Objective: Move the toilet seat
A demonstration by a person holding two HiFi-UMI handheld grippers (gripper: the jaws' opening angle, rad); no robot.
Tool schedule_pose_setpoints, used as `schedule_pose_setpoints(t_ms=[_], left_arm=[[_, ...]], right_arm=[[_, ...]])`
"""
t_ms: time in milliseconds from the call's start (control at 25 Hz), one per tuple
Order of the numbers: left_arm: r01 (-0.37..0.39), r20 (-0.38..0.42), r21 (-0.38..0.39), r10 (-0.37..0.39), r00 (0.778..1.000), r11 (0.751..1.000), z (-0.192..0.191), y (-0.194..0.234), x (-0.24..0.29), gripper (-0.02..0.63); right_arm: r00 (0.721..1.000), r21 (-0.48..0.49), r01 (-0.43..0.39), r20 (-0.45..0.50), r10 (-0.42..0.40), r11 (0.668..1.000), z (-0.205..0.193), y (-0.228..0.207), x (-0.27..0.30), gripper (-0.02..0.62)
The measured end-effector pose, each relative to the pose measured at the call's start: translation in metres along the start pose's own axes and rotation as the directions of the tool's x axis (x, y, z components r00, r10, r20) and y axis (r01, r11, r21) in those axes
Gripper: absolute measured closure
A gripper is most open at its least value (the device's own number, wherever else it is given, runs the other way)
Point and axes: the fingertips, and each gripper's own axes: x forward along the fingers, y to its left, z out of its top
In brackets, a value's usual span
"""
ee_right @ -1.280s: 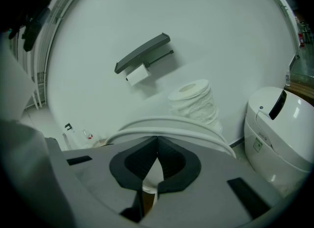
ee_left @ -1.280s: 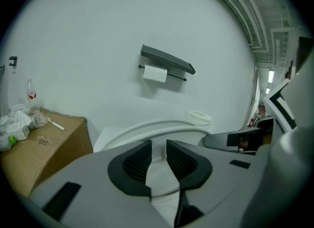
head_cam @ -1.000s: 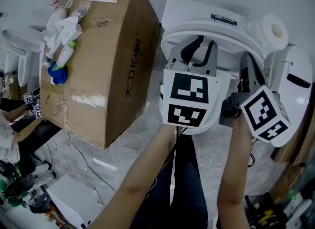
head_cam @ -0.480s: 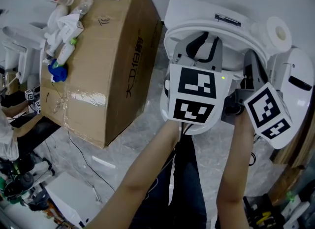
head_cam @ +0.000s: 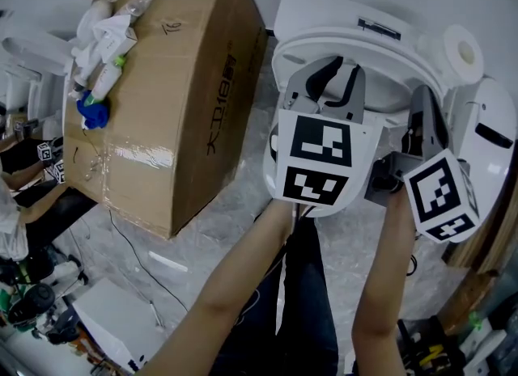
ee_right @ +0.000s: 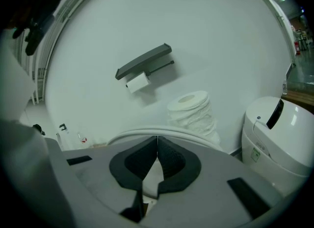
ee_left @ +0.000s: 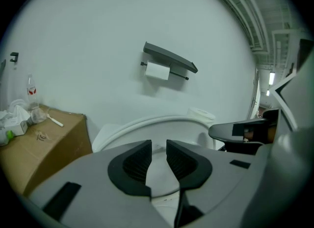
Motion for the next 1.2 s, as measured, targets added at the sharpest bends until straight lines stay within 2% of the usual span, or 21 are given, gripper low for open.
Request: schedule_pose_setpoints(t_ms=[200, 360, 480, 760, 1200], left_arm=[[-0.022, -0.014, 0.016, 0.022, 1.000, 1.000, -0.016, 0.001, -0.013, 0.503], [-0.044, -0.033, 0.038, 0.045, 0.998, 0.998, -0.034, 0.005, -0.029, 0.509], [-0.066, -0.045, 0.049, 0.068, 0.997, 0.997, -0.046, 0.008, -0.039, 0.549], [-0.081, -0.033, 0.013, 0.082, 0.996, 0.997, -0.061, 0.008, -0.067, 0.555], [-0.057, -0.047, -0.009, 0.057, 0.997, 0.998, -0.090, -0.016, -0.118, 0.589]], right_arm=[[1.000, -0.007, 0.021, 0.001, -0.021, 1.000, -0.014, -0.003, -0.018, 0.578], [0.999, -0.067, 0.026, -0.022, -0.027, 0.997, -0.036, -0.004, -0.031, 0.578], [0.998, -0.101, 0.043, -0.049, -0.048, 0.994, -0.054, -0.004, -0.044, 0.578], [0.996, -0.074, 0.023, -0.080, -0.029, 0.997, -0.082, 0.008, -0.067, 0.580], [0.994, -0.124, 0.003, -0.107, -0.017, 0.992, -0.105, 0.024, -0.109, 0.580]])
